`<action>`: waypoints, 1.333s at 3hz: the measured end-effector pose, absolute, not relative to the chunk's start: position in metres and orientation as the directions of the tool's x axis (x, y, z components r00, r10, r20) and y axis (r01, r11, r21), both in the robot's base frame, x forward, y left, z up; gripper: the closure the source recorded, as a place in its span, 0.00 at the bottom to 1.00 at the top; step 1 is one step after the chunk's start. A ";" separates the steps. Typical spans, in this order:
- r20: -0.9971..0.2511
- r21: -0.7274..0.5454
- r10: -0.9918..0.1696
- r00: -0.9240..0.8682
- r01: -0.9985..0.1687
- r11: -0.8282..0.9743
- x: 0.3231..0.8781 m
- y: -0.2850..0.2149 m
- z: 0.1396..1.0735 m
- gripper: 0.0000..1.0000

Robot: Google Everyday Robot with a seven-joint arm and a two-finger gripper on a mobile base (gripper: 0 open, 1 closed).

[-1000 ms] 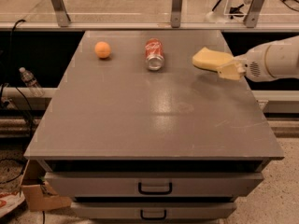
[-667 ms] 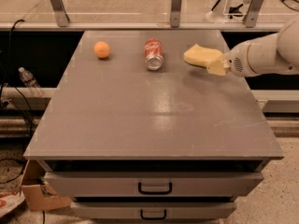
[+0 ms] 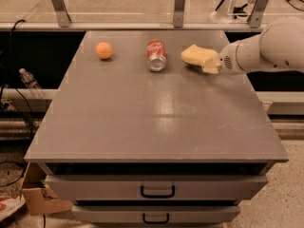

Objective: Move sponge near coke can

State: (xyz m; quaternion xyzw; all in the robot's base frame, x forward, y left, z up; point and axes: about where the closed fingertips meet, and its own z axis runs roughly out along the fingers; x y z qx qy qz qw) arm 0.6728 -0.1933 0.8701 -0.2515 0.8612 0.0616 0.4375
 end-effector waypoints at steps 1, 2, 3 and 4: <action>-0.785 -0.096 -0.374 -0.495 -0.499 0.861 0.681 -0.182 0.863 1.00; -0.787 -0.081 -0.375 -0.490 -0.521 0.850 0.686 -0.169 0.860 1.00; -0.786 -0.068 -0.378 -0.489 -0.540 0.839 0.690 -0.159 0.855 1.00; -0.786 -0.067 -0.379 -0.488 -0.542 0.838 0.690 -0.157 0.854 0.82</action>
Offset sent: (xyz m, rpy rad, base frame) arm 0.0201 0.0377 -0.0135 0.0474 0.0213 0.0663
